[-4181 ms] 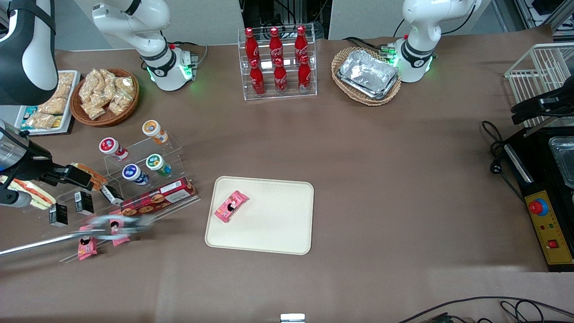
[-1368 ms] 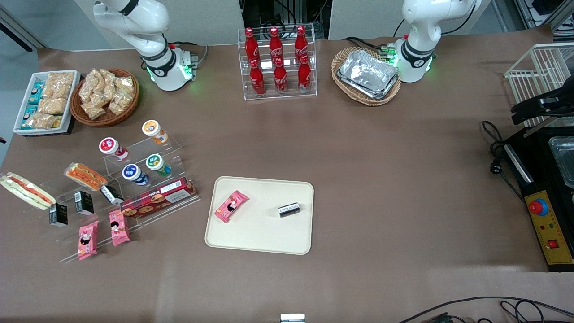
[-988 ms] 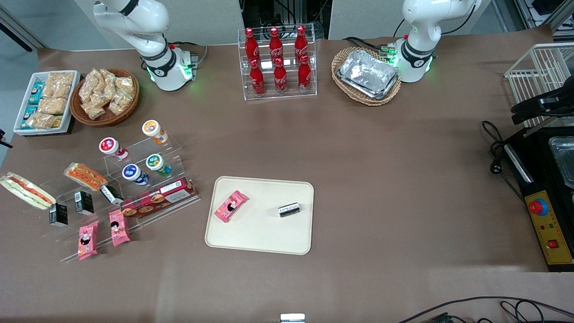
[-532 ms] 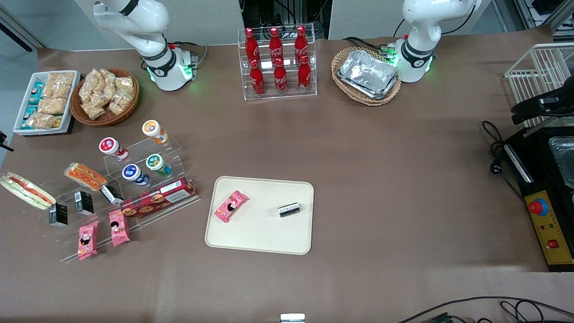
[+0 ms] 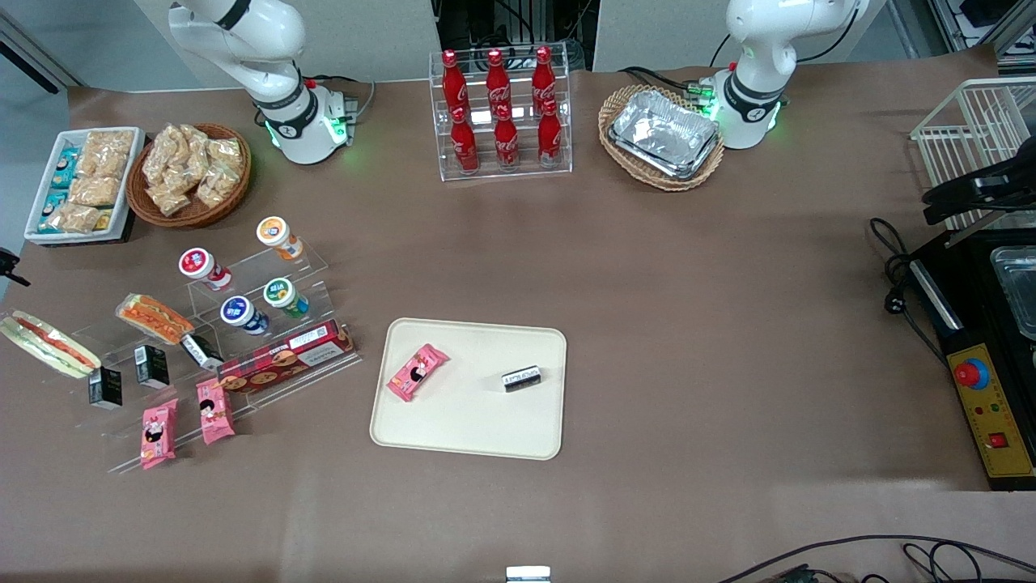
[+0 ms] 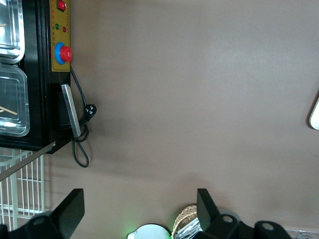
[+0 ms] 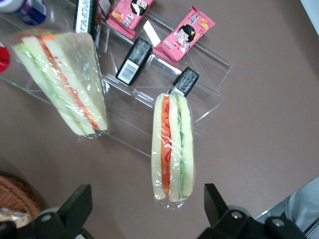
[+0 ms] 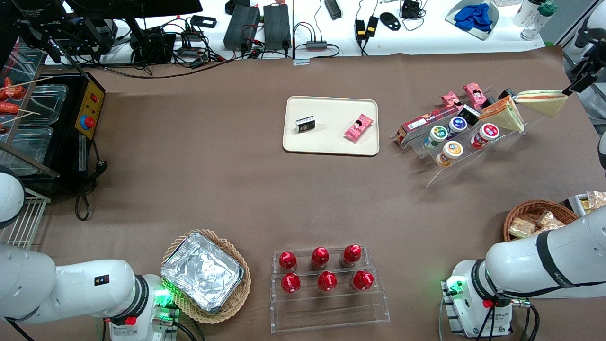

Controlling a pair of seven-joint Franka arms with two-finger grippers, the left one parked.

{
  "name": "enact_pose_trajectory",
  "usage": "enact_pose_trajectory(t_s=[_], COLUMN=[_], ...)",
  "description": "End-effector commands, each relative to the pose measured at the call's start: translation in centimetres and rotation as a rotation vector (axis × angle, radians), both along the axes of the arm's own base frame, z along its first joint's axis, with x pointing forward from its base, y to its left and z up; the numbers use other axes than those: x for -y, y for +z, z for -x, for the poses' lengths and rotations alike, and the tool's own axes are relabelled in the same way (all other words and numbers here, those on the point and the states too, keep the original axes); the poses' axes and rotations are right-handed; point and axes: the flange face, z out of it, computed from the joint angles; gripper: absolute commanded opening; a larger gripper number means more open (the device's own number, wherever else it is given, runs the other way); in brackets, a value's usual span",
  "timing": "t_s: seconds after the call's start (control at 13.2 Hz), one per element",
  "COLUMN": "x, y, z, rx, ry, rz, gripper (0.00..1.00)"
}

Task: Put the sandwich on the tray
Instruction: 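Lower the open right gripper over the upright wrapped sandwich on the rack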

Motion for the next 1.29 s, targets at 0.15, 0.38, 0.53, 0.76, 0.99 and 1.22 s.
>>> enact_pose_trajectory(t_s=[0.15, 0.38, 0.53, 0.76, 0.99, 1.22], x=[1.1, 2.3, 2.8, 2.9, 3.2, 3.4], y=[-3.5, -5.1, -6.1, -8.0, -9.5, -10.9], z=[0.7, 0.6, 0.6, 0.9, 0.8, 0.5], rx=[0.051, 0.053, 0.052, 0.077, 0.088, 0.092], ry=[0.035, 0.042, 0.042, 0.046, 0.029, 0.018], rz=[0.032, 0.051, 0.052, 0.055, 0.055, 0.046], gripper=[1.00, 1.00, 1.00, 1.00, 1.00, 1.00])
